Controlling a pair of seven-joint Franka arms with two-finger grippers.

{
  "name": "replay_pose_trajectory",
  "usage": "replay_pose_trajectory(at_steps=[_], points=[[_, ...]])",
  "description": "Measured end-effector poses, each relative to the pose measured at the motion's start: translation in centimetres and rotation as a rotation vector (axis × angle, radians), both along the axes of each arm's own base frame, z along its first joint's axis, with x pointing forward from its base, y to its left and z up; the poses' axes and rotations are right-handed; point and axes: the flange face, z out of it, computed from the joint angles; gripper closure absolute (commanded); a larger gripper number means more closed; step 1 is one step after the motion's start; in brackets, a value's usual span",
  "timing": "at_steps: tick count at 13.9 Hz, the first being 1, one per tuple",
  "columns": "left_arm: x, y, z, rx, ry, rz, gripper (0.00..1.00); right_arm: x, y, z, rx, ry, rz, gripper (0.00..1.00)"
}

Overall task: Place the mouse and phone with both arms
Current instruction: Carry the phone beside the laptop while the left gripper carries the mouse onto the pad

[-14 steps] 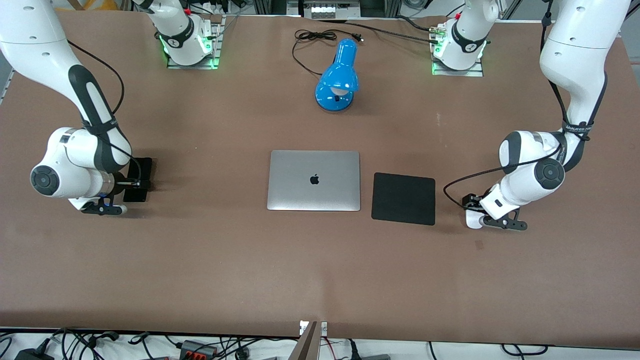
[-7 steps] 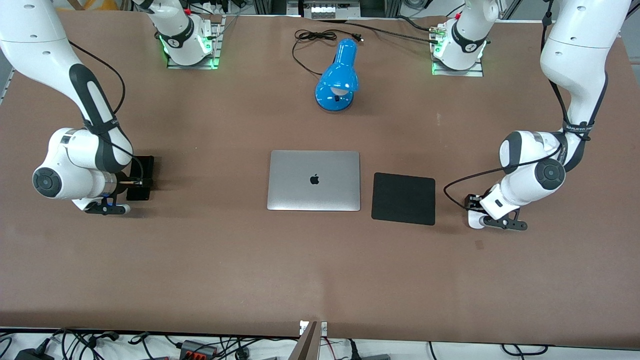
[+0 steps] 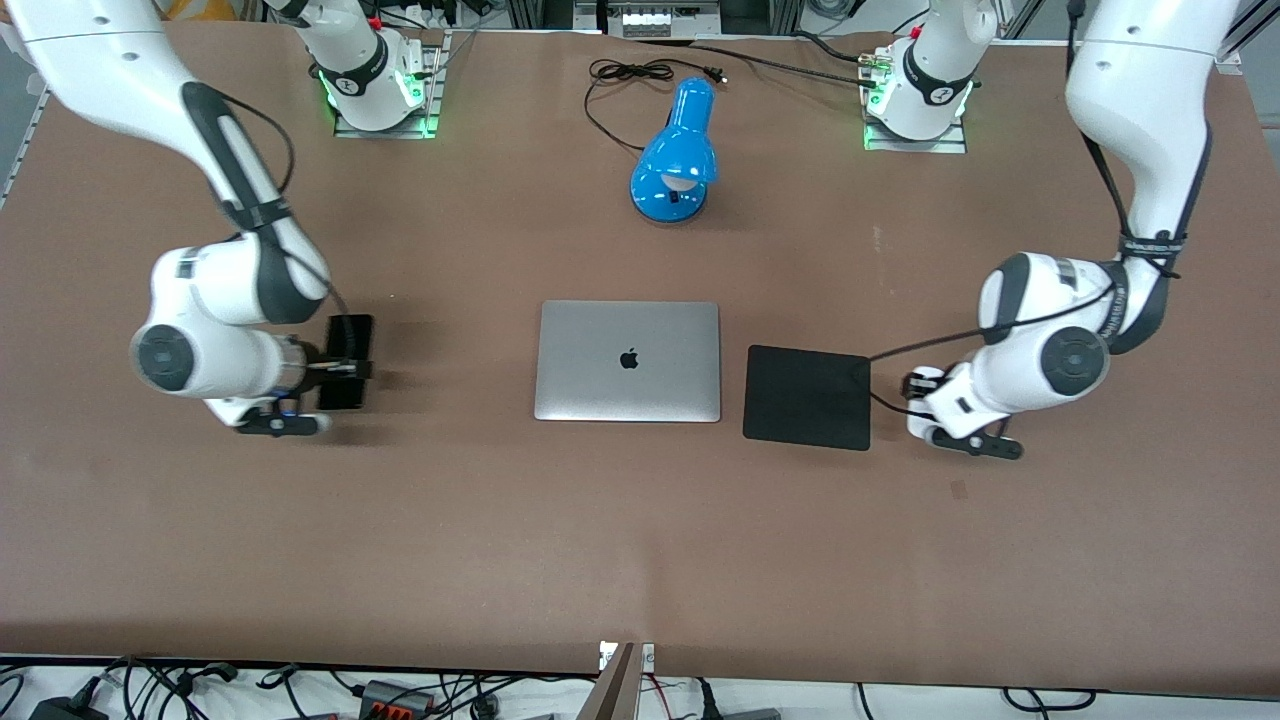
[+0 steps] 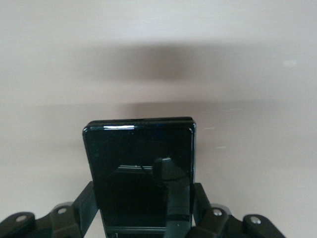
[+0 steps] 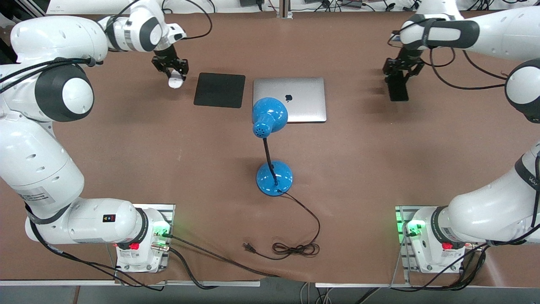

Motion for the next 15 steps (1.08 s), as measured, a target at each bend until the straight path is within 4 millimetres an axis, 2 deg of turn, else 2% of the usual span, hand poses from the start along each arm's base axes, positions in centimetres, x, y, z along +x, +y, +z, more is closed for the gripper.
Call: replay_pose_trajectory(at_steps=[3,5,7,11,13,15], points=[[-1.0,-4.4,0.2,-0.006,0.020,-0.020,0.55,-0.6,6.6,0.0,-0.001,-0.016,0.005,0.72],[-1.4,-5.8,0.1,-0.011,0.025,-0.013,0.55,-1.2,10.4,-0.5,0.004,-0.033,0.040,0.72],[-1.7,-6.4,-0.3,-0.008,0.031,0.005,0.54,-2.1,13.2,-1.3,0.007,-0.035,0.071,0.72],[-3.2,-10.8,-2.7,-0.010,0.013,0.020,0.53,-2.4,15.6,-3.7,0.022,-0.078,0.042,0.72],[-3.5,-11.4,-3.4,-0.009,0.017,0.018,0.51,-2.6,16.6,-5.2,0.024,-0.084,0.015,0.72],[-3.7,-11.3,-3.7,-0.007,0.022,0.020,0.32,-2.6,17.2,-5.6,0.025,-0.086,0.013,0.72]])
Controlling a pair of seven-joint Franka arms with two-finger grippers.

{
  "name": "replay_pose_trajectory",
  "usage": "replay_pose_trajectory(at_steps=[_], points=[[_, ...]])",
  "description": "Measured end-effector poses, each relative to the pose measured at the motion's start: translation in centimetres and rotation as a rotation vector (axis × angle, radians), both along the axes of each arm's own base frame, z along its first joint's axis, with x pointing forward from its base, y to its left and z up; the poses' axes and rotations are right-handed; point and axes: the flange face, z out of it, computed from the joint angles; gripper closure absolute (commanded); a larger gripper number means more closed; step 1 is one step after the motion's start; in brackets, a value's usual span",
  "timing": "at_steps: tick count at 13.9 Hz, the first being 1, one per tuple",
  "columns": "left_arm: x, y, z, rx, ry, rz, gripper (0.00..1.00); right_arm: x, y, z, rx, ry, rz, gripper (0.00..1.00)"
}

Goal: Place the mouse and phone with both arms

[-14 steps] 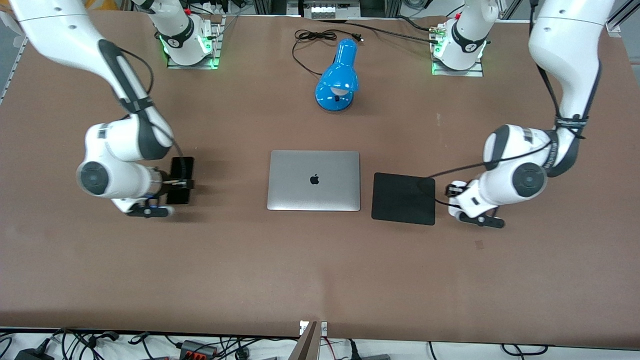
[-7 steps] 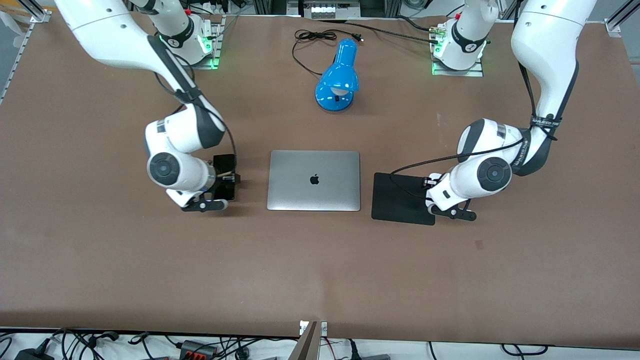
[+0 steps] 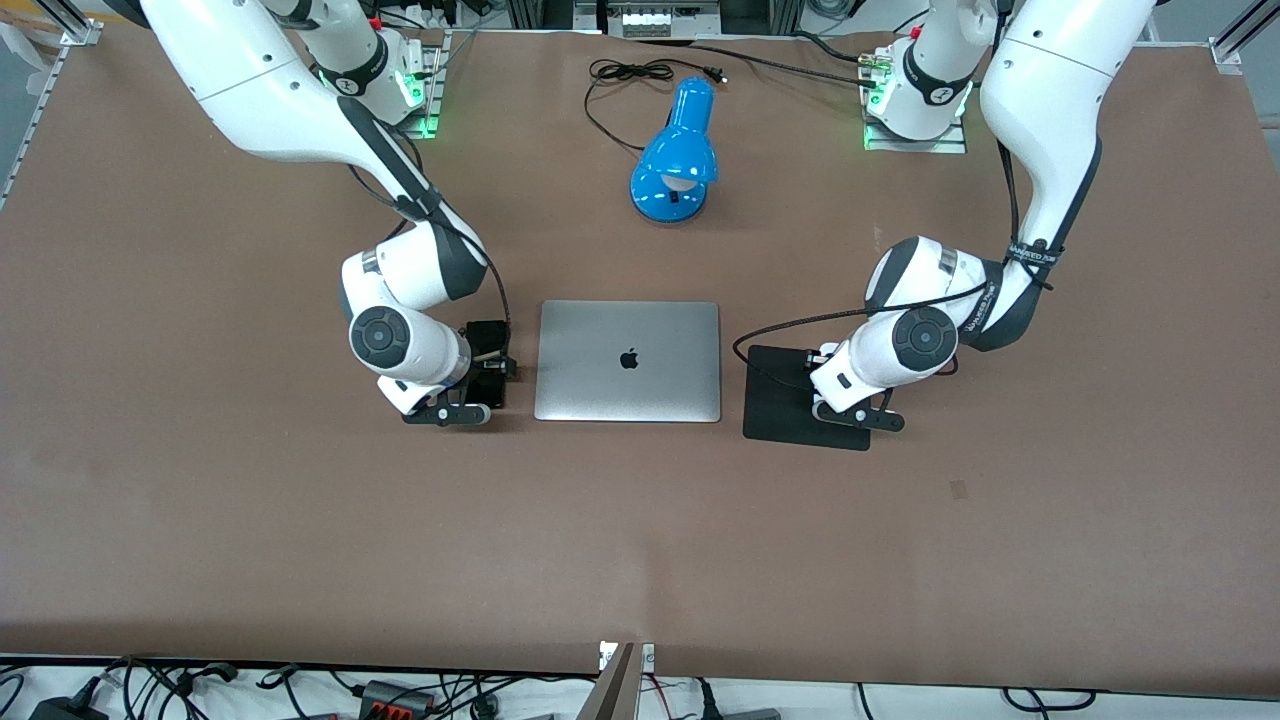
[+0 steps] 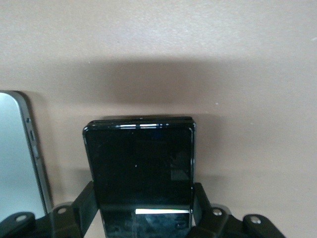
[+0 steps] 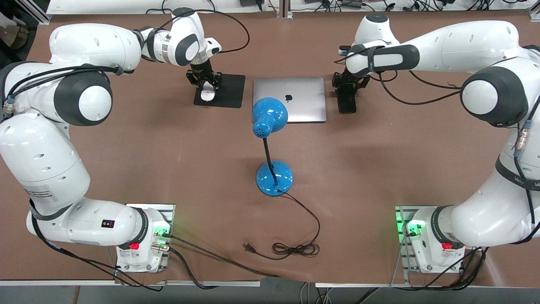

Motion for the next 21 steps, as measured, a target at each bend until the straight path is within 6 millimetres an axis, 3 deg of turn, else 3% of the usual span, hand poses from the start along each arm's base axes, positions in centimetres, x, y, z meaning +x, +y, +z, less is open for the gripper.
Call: replay_pose_trajectory(at_steps=[1,2,4,6,9,11,13,16,19,21], points=[[-0.1,0.0,-0.1,0.001,0.002,0.000,0.11,0.2,0.1,0.2,0.002,-0.004,0.000,0.73],[-0.1,0.0,-0.1,0.001,0.003,0.002,0.00,0.3,0.1,0.3,0.003,-0.008,-0.001,0.73],[-0.2,0.0,-0.2,0.006,0.004,0.020,0.00,0.4,0.1,0.4,0.004,-0.010,-0.002,0.71],[-0.1,0.1,-0.2,0.009,0.004,0.037,0.00,0.4,0.1,0.3,0.003,-0.009,-0.003,0.00],[0.4,1.2,0.2,0.013,0.000,0.060,0.00,0.6,0.2,0.5,0.004,-0.014,-0.009,0.00],[1.4,3.2,1.4,0.017,-0.009,0.092,0.00,1.6,0.3,2.4,0.013,-0.046,-0.012,0.00],[2.5,5.7,3.8,0.027,-0.012,0.132,0.00,2.9,0.0,6.5,0.013,-0.090,-0.017,0.00],[3.7,10.0,8.8,0.035,-0.045,0.196,0.00,4.9,-2.6,15.7,-0.013,-0.123,-0.021,0.00],[3.9,12.3,16.1,0.058,-0.068,0.241,0.00,6.7,-7.0,23.9,-0.032,-0.118,-0.042,0.00],[3.7,14.7,22.2,0.088,-0.027,0.285,0.00,7.3,-10.4,27.7,-0.044,-0.100,-0.082,0.00]])
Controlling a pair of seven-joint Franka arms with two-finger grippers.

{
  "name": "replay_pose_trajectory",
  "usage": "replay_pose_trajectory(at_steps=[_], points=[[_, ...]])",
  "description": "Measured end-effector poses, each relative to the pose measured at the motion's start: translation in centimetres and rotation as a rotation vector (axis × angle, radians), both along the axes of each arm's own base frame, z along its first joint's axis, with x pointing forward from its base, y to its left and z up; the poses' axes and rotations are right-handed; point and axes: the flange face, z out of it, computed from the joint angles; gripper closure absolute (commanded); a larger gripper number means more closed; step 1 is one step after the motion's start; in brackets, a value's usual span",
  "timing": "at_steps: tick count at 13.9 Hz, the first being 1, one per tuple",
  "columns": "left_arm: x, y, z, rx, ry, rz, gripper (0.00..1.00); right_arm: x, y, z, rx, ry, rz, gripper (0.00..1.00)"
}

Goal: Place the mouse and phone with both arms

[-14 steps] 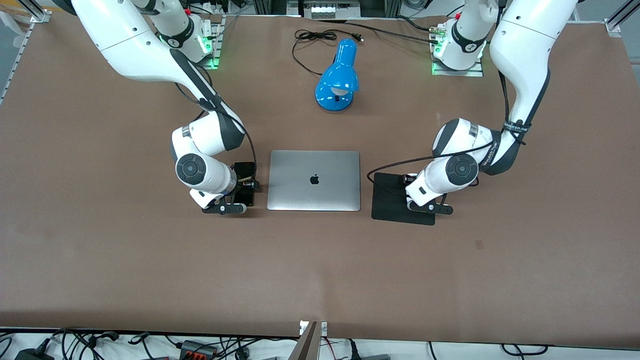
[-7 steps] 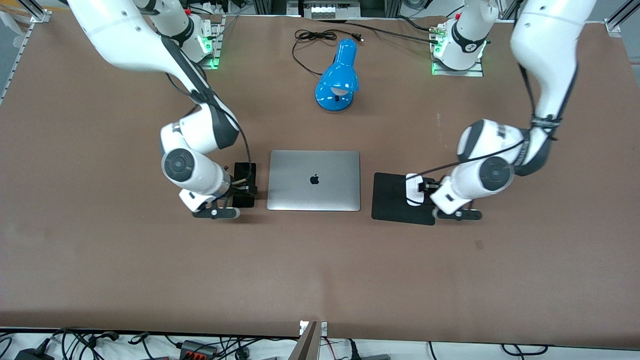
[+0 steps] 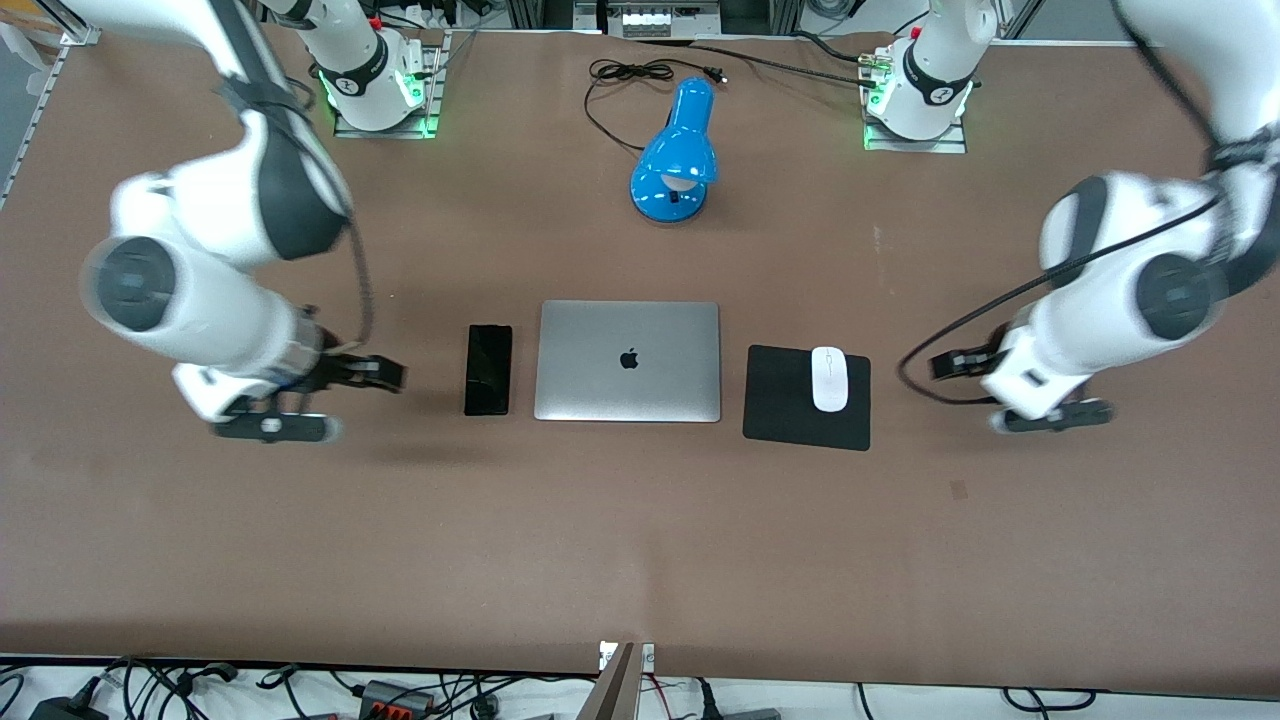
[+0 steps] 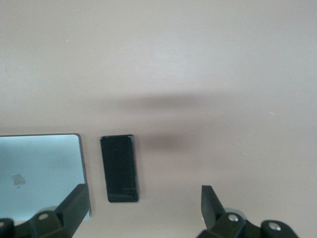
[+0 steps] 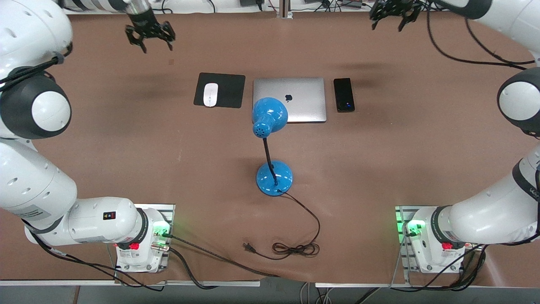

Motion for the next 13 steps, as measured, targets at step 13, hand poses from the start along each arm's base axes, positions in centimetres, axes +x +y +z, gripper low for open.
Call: replay_pose_trajectory(at_steps=[13], points=[[-3.1,4.3,12.9,-0.015,0.014,0.015,0.00,-1.2,-16.7,11.9,-0.053,-0.142,0.074,0.00]])
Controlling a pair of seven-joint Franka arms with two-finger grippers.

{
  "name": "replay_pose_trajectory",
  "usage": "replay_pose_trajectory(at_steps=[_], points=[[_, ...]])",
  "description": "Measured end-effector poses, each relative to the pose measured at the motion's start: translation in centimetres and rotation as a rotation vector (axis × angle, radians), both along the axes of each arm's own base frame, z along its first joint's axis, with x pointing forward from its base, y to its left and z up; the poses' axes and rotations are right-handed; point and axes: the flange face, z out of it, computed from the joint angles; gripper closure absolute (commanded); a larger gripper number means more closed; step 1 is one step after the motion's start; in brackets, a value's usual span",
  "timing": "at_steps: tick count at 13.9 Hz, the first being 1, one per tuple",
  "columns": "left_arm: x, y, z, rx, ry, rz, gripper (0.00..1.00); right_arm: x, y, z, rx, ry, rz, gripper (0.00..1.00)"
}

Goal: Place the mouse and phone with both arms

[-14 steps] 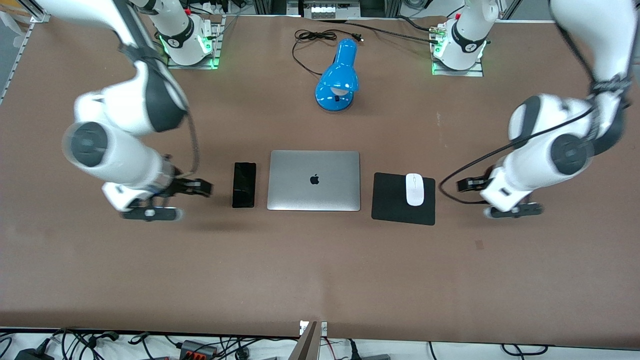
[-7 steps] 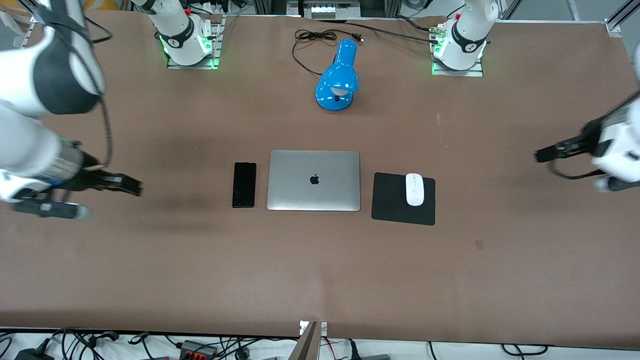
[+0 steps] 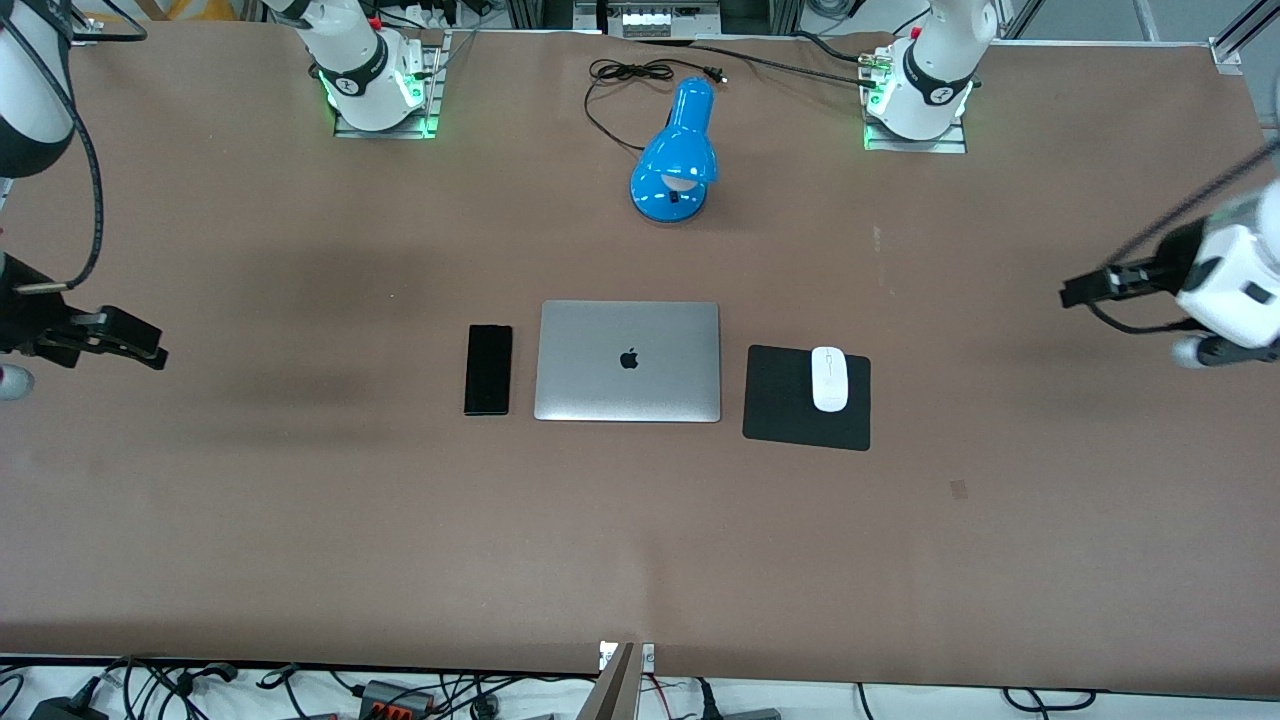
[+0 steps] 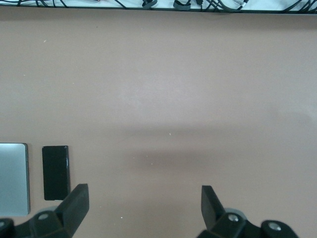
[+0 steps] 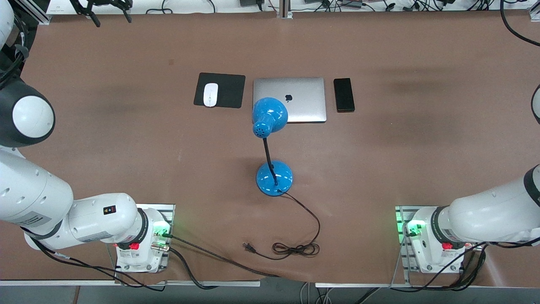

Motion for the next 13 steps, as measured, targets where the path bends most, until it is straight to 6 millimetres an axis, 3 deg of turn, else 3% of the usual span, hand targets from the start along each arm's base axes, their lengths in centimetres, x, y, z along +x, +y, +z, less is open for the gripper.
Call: replay_pose_trajectory(at_steps=[2,4,10,13], points=[[-2.1,-0.5,-0.5,0.023,-0.010,-0.005,0.00,-0.5,-0.3,0.8,-0.002,-0.004,0.000,0.00],[-3.0,-0.3,-0.1,0.031,-0.027,-0.009,0.00,-1.4,-0.2,1.4,-0.002,-0.014,0.003,0.00],[-2.8,-1.5,0.5,0.027,-0.065,-0.043,0.00,-7.2,0.0,-1.2,-0.005,-0.024,0.037,0.00],[-2.6,-1.5,0.6,0.026,-0.080,-0.043,0.00,-8.5,0.1,-0.9,-0.006,-0.027,0.040,0.00]])
